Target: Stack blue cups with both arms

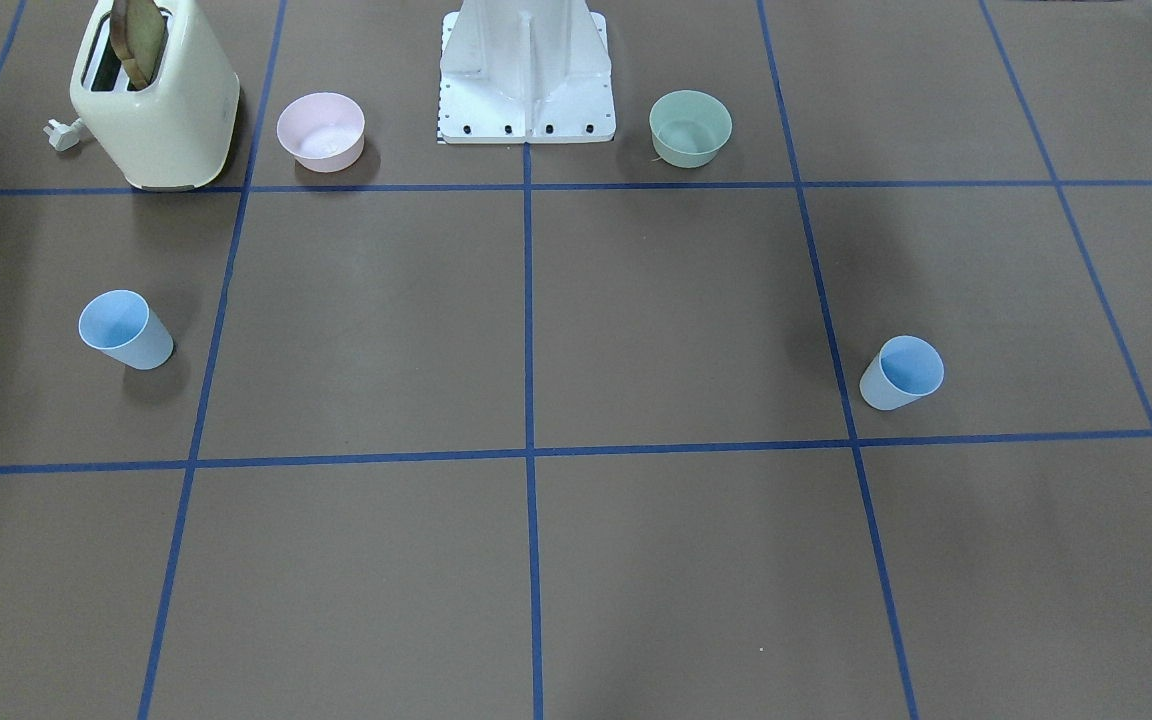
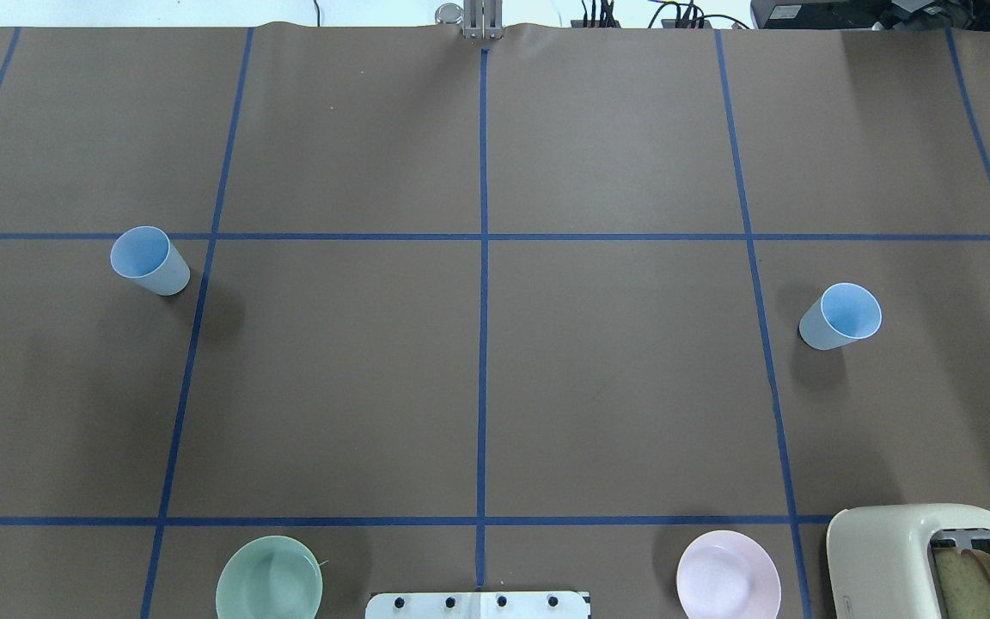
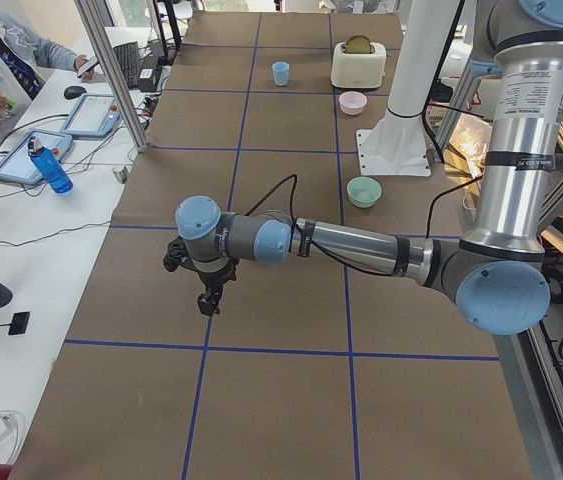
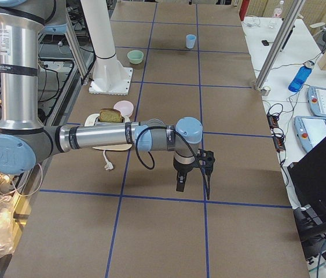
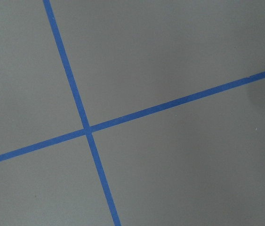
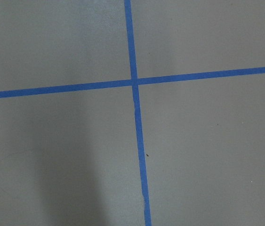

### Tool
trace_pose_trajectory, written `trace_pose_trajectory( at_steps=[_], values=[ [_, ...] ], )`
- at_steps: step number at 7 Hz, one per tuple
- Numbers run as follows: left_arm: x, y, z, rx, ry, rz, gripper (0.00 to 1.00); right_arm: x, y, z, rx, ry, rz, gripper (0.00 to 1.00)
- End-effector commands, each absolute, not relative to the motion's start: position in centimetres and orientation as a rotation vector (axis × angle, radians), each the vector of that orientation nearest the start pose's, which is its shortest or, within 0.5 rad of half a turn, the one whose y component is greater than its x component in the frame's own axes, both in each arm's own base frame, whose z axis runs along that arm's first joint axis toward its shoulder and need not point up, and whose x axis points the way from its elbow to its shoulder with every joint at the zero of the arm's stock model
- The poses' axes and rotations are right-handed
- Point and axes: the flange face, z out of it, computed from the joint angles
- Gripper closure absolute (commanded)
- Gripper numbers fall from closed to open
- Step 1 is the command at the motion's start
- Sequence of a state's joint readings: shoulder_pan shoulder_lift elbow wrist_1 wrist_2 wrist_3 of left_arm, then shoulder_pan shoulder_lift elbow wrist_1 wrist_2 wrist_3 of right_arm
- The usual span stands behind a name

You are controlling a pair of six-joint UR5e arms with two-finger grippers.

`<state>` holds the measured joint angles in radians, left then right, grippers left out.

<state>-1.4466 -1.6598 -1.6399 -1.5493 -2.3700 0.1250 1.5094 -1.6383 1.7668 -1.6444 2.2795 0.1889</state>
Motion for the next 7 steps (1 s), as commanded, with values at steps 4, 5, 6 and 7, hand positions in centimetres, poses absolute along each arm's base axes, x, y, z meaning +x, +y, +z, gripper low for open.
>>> trace_pose_trajectory(
  at_steps=[4, 5, 6, 7],
  values=[
    [4.7, -56.4, 51.9, 0.123, 0.822, 0.206, 0.0, 3.5, -48.4, 58.8, 0.156, -0.711, 0.022, 0.0],
    [9.6, -57.8, 48.9, 0.094, 0.838, 0.195, 0.01, 3.3, -48.3, 58.8, 0.205, -0.723, 0.001, 0.0],
    [13.9, -58.5, 46.0, 0.076, 0.855, 0.197, 0.01, 3.2, -48.3, 58.5, 0.225, -0.731, 0.005, 0.0],
    [16.3, -59.0, 43.8, 0.065, 0.868, 0.182, 0.02, 1.2, -48.9, 58.8, 0.208, -0.723, -0.02, 0.01]
  ],
)
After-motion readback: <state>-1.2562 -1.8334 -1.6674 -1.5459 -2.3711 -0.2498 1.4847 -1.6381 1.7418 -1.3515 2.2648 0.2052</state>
